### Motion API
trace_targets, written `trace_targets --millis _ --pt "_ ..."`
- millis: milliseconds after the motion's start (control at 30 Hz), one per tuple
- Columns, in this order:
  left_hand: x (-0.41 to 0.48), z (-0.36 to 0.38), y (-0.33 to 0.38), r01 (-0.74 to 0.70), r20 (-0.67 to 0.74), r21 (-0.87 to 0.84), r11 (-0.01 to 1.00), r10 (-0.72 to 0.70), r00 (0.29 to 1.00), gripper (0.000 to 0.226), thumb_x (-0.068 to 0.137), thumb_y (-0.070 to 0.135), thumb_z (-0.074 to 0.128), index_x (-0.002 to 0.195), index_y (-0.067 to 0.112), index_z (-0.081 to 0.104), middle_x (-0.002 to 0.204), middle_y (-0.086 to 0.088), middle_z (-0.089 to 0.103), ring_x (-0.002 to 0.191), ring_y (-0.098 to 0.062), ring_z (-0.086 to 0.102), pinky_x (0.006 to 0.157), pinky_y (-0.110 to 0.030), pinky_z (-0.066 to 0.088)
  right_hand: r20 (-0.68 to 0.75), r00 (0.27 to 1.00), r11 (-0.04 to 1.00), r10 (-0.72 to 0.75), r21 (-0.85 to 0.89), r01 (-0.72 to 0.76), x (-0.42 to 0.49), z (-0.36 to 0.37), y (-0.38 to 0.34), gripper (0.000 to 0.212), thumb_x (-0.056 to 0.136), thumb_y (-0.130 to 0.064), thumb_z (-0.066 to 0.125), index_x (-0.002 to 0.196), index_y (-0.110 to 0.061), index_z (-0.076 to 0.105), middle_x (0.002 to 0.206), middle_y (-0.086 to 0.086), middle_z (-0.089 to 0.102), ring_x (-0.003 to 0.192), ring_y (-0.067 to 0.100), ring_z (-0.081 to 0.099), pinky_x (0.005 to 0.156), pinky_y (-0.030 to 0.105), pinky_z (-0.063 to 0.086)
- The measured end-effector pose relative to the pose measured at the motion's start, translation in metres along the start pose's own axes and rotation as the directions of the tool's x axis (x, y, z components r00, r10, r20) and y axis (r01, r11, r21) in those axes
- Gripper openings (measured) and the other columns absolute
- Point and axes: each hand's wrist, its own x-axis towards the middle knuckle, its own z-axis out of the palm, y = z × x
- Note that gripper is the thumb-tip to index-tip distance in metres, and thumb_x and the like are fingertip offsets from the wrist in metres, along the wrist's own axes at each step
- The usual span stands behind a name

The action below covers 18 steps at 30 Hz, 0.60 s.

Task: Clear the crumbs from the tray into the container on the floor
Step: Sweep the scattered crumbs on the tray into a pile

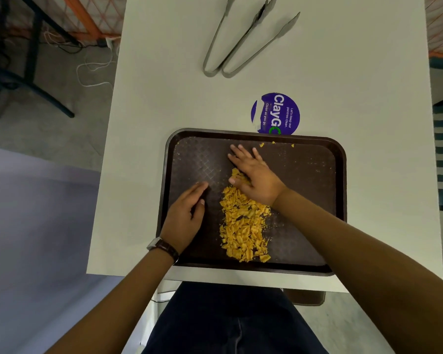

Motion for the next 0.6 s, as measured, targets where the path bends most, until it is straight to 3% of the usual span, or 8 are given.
trace_targets --millis 133,233,400,500,600 --pt "0.003 0.001 0.003 -0.002 0.004 -0.012 1.000 0.002 1.000 0.044 0.090 0.021 0.041 0.134 0.017 0.047 0.138 -0.006 0.049 0.128 -0.014 0.044 0.109 -0.027 0.033 0.043 0.999 0.975 -0.024 0.223 0.014 -0.029 0.012 -0.019 0.063 0.092 -0.046 0.036 0.137 -0.004 0.045 0.149 0.011 0.037 0.143 0.015 0.024 0.120 0.036 0.009" --pt "0.003 0.001 0.007 -0.006 -0.004 -0.042 0.999 0.005 1.000 0.044 0.090 0.021 0.042 0.133 0.017 0.048 0.137 -0.005 0.050 0.127 -0.011 0.045 0.107 -0.023 0.033 -0.108 0.991 0.947 0.079 0.319 -0.040 -0.049 0.009 -0.020 0.064 0.094 -0.052 0.033 0.132 -0.003 0.050 0.143 0.012 0.046 0.139 0.016 0.032 0.120 0.035 0.015" --pt "0.003 0.001 0.004 -0.004 -0.004 -0.041 0.999 0.004 1.000 0.045 0.090 0.022 0.041 0.135 0.016 0.046 0.140 -0.005 0.047 0.131 -0.010 0.040 0.111 -0.028 0.031 -0.375 0.845 0.923 0.382 0.204 -0.327 -0.059 -0.004 0.014 0.065 0.094 -0.048 0.027 0.146 -0.009 0.028 0.158 0.009 0.016 0.146 0.018 0.005 0.119 0.038 -0.005" --pt "0.002 0.001 0.000 0.014 -0.017 0.000 1.000 -0.014 1.000 0.044 0.093 0.016 0.043 0.137 0.016 0.042 0.145 -0.004 0.041 0.136 -0.009 0.030 0.112 -0.026 0.025 -0.395 0.760 0.856 0.516 0.197 -0.478 -0.056 -0.004 0.024 0.067 0.095 -0.046 0.027 0.149 -0.009 0.016 0.159 0.011 0.003 0.147 0.022 -0.006 0.117 0.042 -0.012" --pt "0.002 0.000 -0.004 0.036 -0.012 0.039 0.999 -0.035 0.999 0.044 0.094 0.014 0.041 0.138 0.014 0.040 0.147 -0.004 0.039 0.139 -0.013 0.026 0.113 -0.029 0.021 -0.399 0.755 0.850 0.520 0.152 -0.505 -0.045 0.000 0.021 0.067 0.095 -0.046 0.025 0.150 -0.009 0.012 0.159 0.012 0.002 0.147 0.022 -0.007 0.116 0.044 -0.015"
